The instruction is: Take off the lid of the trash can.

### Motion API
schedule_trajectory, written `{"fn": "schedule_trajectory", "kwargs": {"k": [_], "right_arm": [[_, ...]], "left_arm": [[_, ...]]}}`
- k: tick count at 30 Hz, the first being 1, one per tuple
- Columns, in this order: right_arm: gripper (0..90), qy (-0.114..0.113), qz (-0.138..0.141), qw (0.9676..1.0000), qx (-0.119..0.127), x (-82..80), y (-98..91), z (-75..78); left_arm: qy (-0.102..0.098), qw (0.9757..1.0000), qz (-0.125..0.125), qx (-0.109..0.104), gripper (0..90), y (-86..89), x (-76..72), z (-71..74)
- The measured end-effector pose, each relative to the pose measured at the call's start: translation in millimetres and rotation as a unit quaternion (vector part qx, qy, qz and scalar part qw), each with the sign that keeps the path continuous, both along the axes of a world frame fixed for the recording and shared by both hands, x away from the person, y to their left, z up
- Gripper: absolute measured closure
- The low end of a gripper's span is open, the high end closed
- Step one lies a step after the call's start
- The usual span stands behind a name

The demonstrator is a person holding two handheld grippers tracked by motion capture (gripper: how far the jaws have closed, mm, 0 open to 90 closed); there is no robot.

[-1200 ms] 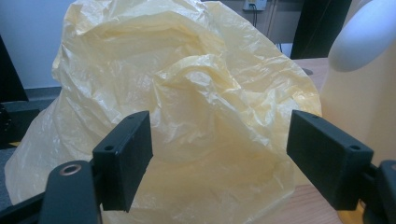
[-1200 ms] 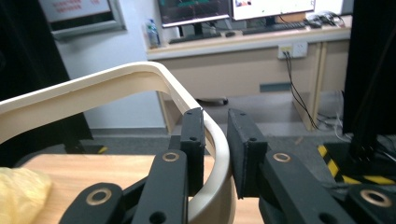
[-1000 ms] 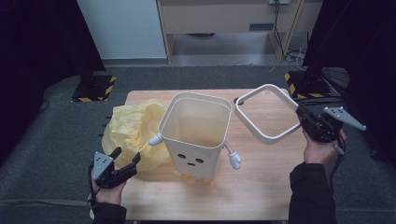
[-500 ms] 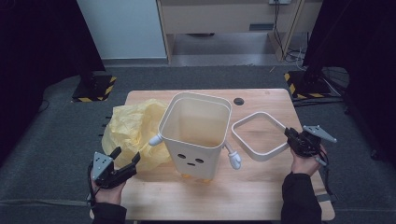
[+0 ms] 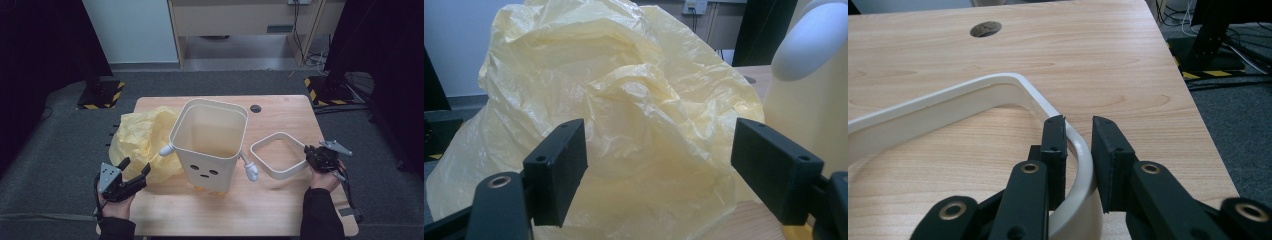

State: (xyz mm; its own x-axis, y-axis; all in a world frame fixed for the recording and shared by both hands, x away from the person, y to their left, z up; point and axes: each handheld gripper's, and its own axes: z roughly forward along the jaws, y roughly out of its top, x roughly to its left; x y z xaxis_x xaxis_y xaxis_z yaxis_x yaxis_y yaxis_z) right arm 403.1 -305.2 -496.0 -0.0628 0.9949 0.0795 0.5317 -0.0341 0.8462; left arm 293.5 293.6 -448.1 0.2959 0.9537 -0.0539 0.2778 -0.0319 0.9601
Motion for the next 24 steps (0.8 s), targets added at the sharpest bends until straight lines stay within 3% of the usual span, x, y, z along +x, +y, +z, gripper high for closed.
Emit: {"fn": "schedule_trajectory", "kwargs": {"k": [5,7,10,14,24], "right_arm": [[74.4,0.001,0.007,1.0000,-0.001,-2.1,-3.7,-7.0],[67.4,-0.005,0.010,0.9999,-0.001,-2.5,-4.1,-7.3],[64.3,-0.017,0.016,0.9997,-0.002,-2.8,-3.0,-4.5],[59.1,-0.033,0.031,0.9990,-0.004,-5.2,0.3,2.9],[50.2,-0.075,0.066,0.9948,0.020,-12.6,11.1,28.4]], "left_arm": [[-0.003,1.0000,0.001,-0.001,22.1,0.5,-1.0,1.3],[-0.004,1.0000,0.001,-0.002,22.1,0.9,-1.2,1.6],[-0.007,1.0000,0.002,-0.003,22.1,1.8,-2.1,2.5],[-0.009,0.9999,0.005,-0.006,22.0,3.0,-4.0,3.6],[-0.016,0.9999,-0.001,-0.004,22.0,1.9,-5.4,6.0]]}}
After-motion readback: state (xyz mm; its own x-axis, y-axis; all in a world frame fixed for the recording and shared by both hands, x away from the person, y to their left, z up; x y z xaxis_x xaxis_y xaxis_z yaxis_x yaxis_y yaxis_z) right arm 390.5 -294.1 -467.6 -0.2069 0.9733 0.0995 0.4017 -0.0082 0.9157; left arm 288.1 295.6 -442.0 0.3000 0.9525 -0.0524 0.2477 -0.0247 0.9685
